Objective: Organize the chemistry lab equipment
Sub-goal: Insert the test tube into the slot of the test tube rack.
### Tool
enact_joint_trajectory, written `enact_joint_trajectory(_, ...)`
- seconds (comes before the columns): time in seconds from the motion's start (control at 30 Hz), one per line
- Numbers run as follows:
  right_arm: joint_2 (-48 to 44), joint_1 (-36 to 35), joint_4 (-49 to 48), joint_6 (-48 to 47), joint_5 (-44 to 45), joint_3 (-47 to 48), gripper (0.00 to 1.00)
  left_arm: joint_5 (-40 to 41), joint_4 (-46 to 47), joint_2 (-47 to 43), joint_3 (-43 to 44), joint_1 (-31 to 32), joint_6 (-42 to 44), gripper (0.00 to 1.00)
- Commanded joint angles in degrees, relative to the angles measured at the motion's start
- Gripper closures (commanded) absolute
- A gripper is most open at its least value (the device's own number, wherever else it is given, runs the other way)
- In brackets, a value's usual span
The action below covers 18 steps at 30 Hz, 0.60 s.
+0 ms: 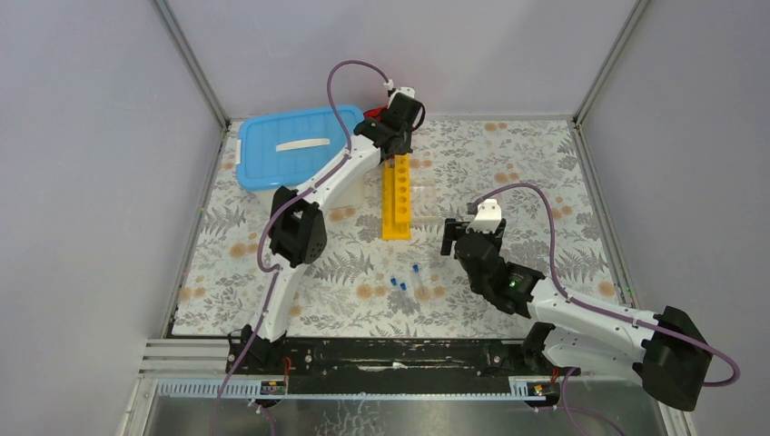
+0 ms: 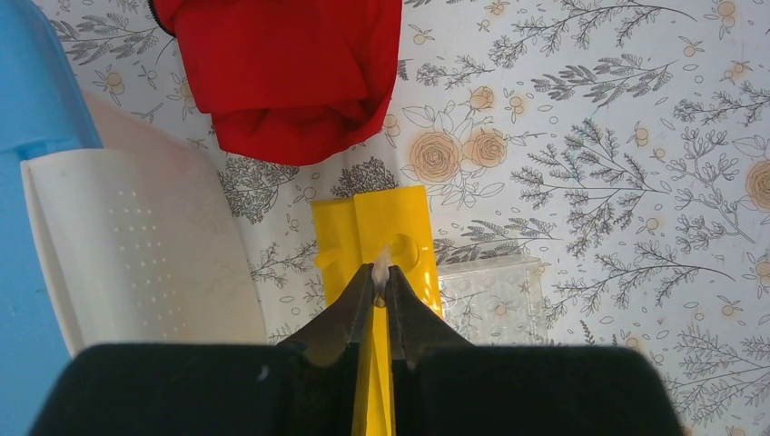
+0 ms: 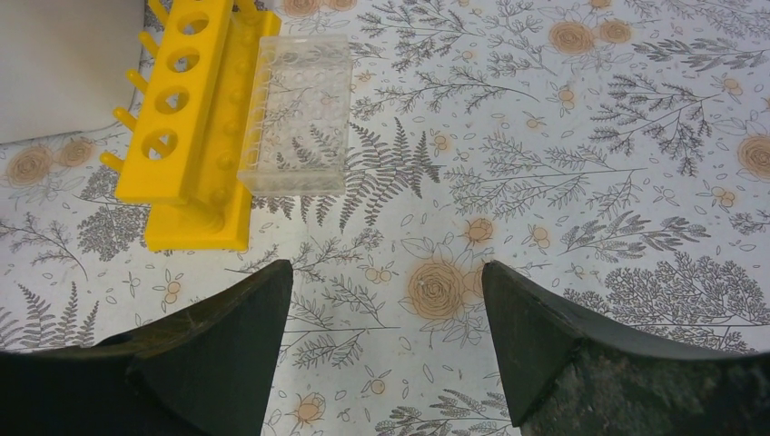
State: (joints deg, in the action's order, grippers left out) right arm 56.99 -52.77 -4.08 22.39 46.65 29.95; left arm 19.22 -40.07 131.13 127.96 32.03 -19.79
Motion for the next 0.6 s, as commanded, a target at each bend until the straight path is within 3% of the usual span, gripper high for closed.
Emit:
enact_joint_trajectory(0.0, -0.17, 0.72, -4.20, 0.83, -0.57, 0.26, 0.16, 0.37, -1.41, 1.23, 3.43, -0.48, -0.03, 0.95)
enact_joint_trajectory(0.57, 0.14, 1.62, -5.88, 0.77, -2.10, -0.38, 0.15, -0.10, -3.52, 2.55, 4.32, -0.31, 0.91, 0.91)
